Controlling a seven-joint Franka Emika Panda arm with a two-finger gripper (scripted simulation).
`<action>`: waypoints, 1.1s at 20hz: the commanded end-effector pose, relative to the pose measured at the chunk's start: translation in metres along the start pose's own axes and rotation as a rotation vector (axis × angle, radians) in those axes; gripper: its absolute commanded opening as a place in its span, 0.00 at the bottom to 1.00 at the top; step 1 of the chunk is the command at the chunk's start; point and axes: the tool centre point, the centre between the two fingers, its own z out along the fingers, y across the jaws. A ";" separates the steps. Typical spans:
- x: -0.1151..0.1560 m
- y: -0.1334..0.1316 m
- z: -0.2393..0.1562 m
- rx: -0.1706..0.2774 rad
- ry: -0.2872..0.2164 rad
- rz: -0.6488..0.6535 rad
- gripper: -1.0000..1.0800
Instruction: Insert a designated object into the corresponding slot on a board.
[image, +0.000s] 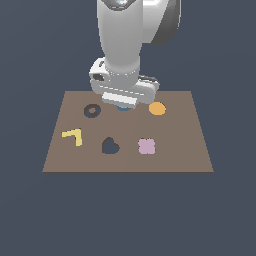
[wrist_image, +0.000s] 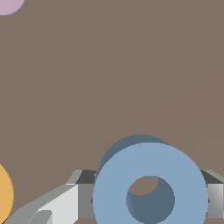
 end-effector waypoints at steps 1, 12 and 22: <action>0.004 0.001 -0.001 0.000 0.001 0.046 0.00; 0.031 0.018 -0.003 0.001 0.001 0.399 0.00; 0.054 0.054 -0.006 0.001 0.001 0.882 0.00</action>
